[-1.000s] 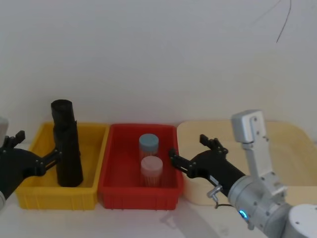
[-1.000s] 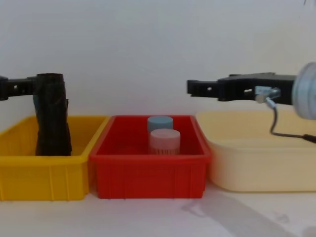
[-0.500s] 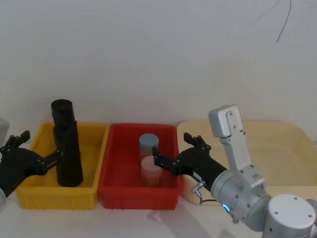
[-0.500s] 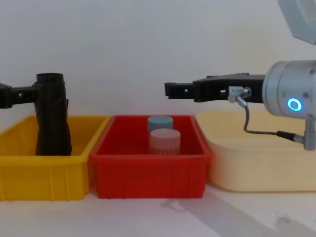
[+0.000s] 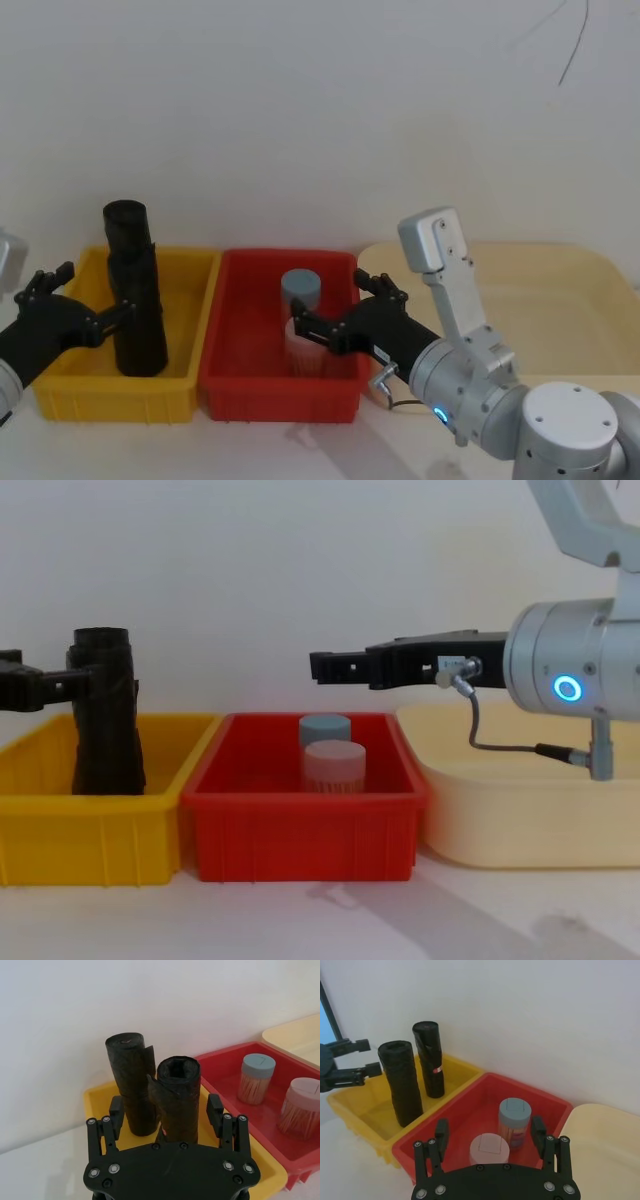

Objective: Pick up the garbage bag with the one hand and transfer it to the other hand.

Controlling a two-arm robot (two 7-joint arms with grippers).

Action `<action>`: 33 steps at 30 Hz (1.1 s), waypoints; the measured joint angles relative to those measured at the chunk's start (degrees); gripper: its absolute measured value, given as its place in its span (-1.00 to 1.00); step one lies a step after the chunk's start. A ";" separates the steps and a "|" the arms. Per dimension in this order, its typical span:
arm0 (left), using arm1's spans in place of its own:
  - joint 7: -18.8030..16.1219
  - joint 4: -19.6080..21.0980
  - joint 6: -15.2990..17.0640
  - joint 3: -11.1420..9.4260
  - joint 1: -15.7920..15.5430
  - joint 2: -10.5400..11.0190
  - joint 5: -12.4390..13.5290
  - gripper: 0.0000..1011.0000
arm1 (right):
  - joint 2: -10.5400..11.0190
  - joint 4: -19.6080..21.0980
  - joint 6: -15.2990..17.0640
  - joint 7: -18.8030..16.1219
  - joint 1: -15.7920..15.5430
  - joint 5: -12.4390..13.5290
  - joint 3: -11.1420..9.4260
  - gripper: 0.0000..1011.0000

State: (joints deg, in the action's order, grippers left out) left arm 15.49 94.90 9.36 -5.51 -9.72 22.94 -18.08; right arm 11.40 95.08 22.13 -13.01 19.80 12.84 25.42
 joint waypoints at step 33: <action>8.23 -16.47 -4.07 -4.90 -11.22 -2.11 -3.77 0.98 | -1.01 -1.86 1.47 -1.65 1.65 -0.40 -0.10 0.99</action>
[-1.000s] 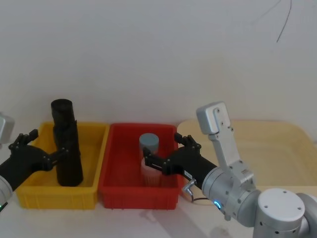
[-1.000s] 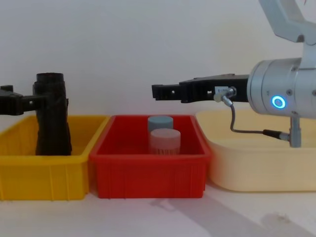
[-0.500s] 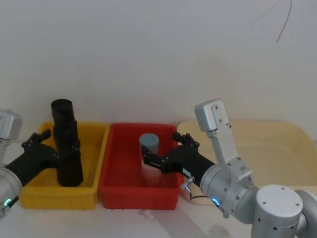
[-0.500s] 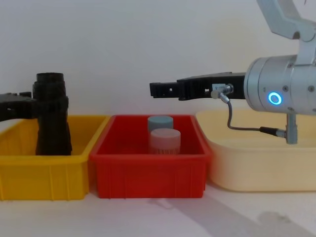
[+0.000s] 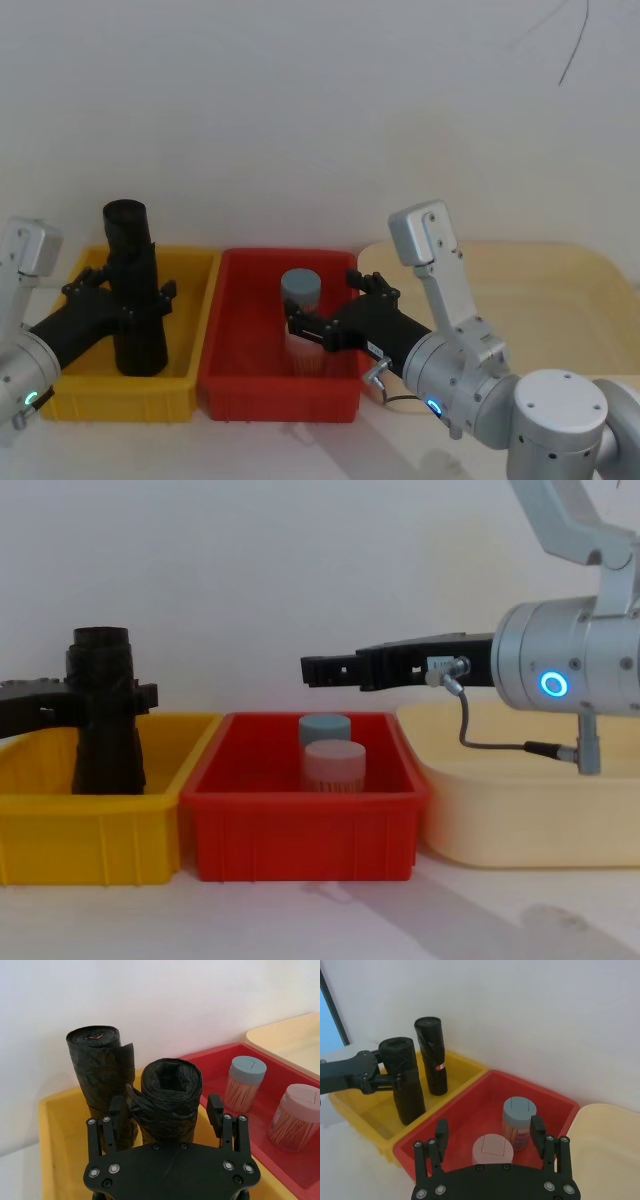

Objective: Pick up the garbage bag with the one hand and transfer it to the other hand.

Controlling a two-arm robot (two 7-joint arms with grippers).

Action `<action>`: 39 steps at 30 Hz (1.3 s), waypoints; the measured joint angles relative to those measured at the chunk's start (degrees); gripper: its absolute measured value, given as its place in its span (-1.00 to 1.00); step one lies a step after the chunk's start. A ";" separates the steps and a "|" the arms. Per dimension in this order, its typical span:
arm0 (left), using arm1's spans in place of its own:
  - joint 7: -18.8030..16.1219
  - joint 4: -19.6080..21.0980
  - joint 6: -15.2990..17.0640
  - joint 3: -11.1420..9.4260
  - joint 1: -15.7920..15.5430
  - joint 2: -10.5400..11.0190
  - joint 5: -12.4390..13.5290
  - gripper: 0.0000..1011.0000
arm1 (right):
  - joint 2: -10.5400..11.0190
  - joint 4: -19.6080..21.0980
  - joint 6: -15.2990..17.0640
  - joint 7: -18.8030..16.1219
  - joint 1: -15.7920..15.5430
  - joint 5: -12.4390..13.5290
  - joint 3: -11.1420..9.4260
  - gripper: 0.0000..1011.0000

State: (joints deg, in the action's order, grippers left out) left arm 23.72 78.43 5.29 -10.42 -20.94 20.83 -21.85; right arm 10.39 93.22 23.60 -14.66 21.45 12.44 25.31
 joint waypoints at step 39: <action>0.69 -2.73 -0.60 -1.06 -1.91 -0.33 -0.28 0.98 | -1.30 -11.58 0.11 -2.73 6.34 -4.14 3.26 0.99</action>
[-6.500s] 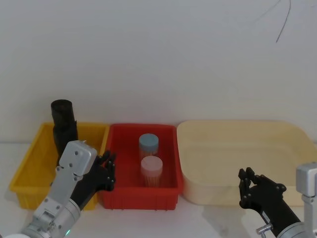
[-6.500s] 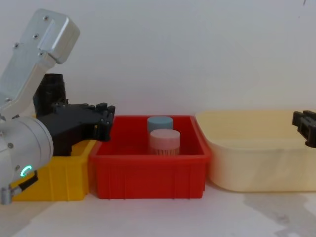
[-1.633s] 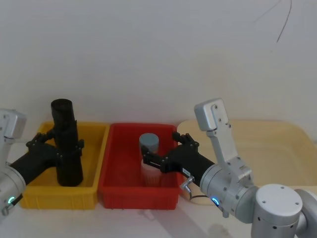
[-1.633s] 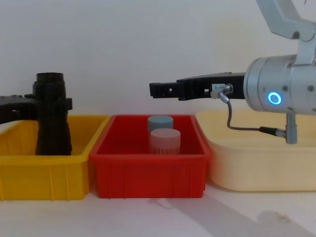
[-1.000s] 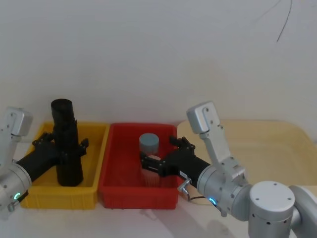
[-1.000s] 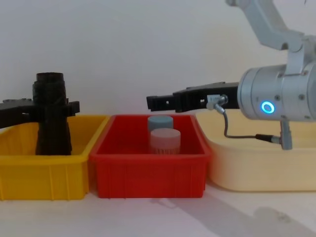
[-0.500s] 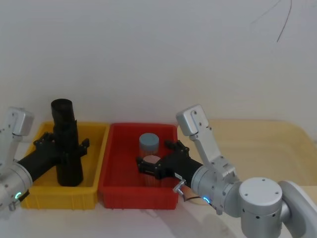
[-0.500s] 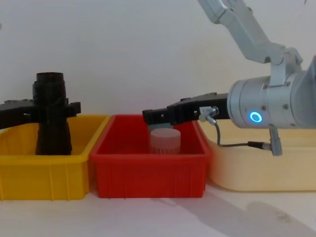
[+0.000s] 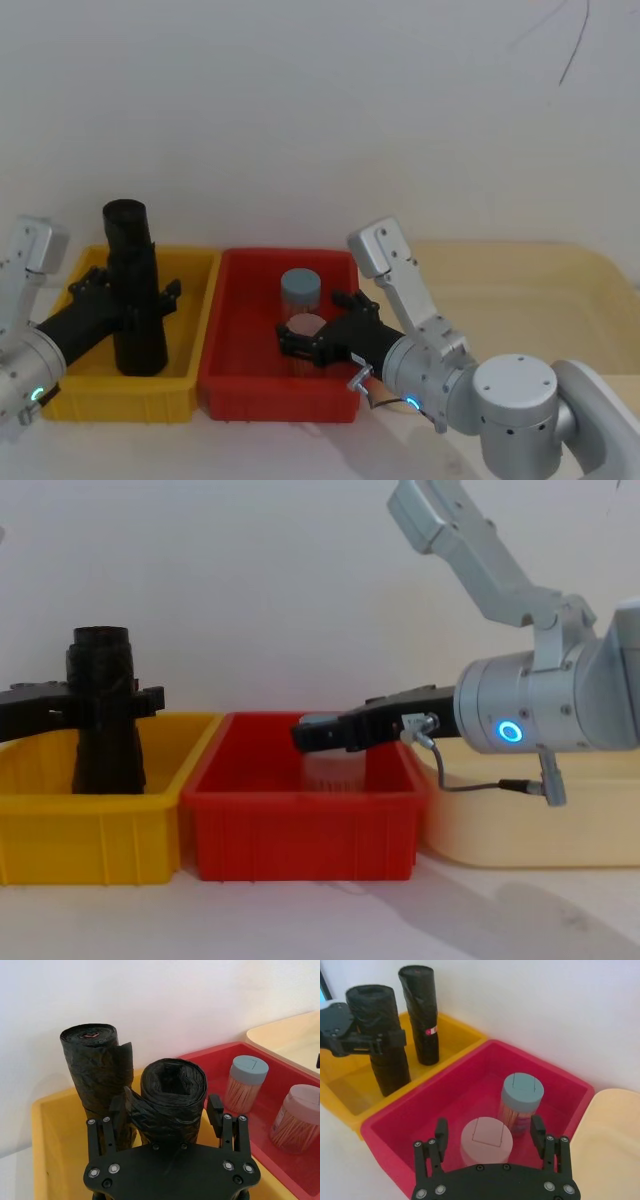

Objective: Pick up the garbage bag with the one hand and transfer it to the other hand.

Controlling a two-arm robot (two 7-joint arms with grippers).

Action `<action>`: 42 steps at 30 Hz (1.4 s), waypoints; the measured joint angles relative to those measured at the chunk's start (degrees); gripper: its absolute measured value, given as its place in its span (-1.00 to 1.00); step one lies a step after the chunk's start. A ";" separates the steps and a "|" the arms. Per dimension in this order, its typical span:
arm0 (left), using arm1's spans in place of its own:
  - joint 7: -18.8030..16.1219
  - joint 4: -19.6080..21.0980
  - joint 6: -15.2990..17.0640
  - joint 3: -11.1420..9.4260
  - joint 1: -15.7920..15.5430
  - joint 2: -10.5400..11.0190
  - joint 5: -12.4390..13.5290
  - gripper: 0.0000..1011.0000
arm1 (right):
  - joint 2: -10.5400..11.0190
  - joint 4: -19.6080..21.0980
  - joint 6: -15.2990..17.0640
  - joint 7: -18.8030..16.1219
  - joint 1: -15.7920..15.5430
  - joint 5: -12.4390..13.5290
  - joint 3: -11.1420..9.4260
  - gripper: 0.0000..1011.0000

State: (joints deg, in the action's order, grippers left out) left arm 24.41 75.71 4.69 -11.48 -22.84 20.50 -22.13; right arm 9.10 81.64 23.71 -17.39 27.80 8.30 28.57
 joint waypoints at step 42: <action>-0.01 -0.10 -0.01 -0.03 -0.08 0.01 0.01 0.86 | -2.70 -8.14 -0.37 -1.55 3.31 -1.26 0.45 0.82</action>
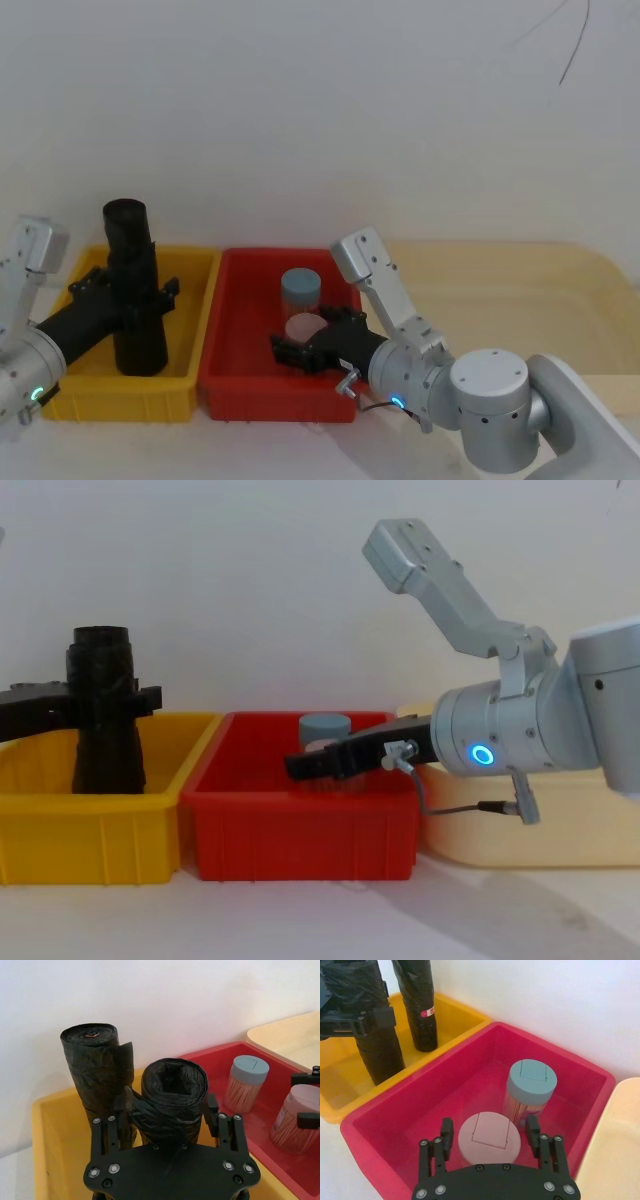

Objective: Pick up the garbage bag with the one hand and transfer it to the other hand.

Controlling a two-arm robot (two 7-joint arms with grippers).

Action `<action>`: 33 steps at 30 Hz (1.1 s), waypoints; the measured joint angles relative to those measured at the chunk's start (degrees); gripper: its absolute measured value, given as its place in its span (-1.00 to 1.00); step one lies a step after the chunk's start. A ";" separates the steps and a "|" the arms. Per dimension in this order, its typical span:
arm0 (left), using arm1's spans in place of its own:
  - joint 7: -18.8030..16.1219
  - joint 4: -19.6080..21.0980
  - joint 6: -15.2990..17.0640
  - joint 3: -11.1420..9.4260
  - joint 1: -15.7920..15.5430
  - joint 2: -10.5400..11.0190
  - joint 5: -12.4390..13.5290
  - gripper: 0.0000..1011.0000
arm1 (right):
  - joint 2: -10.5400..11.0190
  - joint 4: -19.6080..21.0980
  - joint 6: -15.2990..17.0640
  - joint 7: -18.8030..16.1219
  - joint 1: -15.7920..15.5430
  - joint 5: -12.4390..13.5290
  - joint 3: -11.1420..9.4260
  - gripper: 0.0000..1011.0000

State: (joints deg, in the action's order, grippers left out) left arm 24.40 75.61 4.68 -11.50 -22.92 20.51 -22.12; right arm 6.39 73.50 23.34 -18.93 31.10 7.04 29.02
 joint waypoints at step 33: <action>0.00 0.04 0.00 -0.01 0.01 0.04 0.00 -0.27 | -0.35 -0.90 -0.32 0.10 0.31 -0.09 -0.12 0.32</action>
State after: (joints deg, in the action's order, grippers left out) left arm 24.40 75.65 4.69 -11.52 -22.91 20.54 -22.12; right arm 6.04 72.60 23.02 -18.84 31.41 6.95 28.90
